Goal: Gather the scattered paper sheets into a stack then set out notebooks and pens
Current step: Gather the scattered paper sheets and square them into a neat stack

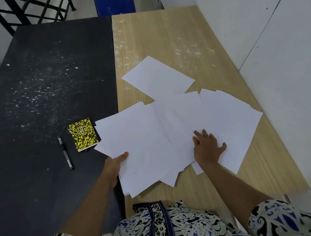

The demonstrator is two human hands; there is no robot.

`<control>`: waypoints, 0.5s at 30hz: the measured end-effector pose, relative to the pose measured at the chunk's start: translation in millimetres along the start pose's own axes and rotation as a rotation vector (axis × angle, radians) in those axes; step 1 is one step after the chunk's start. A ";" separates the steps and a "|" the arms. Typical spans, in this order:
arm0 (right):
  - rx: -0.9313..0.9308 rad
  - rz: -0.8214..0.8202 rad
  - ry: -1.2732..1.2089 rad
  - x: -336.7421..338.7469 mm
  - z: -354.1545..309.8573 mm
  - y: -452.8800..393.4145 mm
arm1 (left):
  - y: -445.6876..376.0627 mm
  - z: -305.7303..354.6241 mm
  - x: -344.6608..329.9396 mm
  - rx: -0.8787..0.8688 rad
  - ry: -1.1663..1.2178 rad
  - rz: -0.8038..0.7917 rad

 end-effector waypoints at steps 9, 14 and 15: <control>0.063 -0.060 -0.272 20.4 -59.8 8.1 | 8.2 12.3 -6.0 -0.086 -0.074 0.093; 0.365 -0.294 -0.149 -8.5 -104.9 47.6 | 13.3 17.8 -15.1 -0.129 0.166 -0.003; 0.409 -0.356 -0.118 -17.6 -108.6 55.4 | 14.1 18.1 -16.7 -0.144 0.190 -0.018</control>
Point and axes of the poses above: each hand's wrist, its own y-axis away from the middle knuckle, its own x-axis out of the back of the hand, z = x × y, the point moved 7 cm from there along -y, towards the middle knuckle
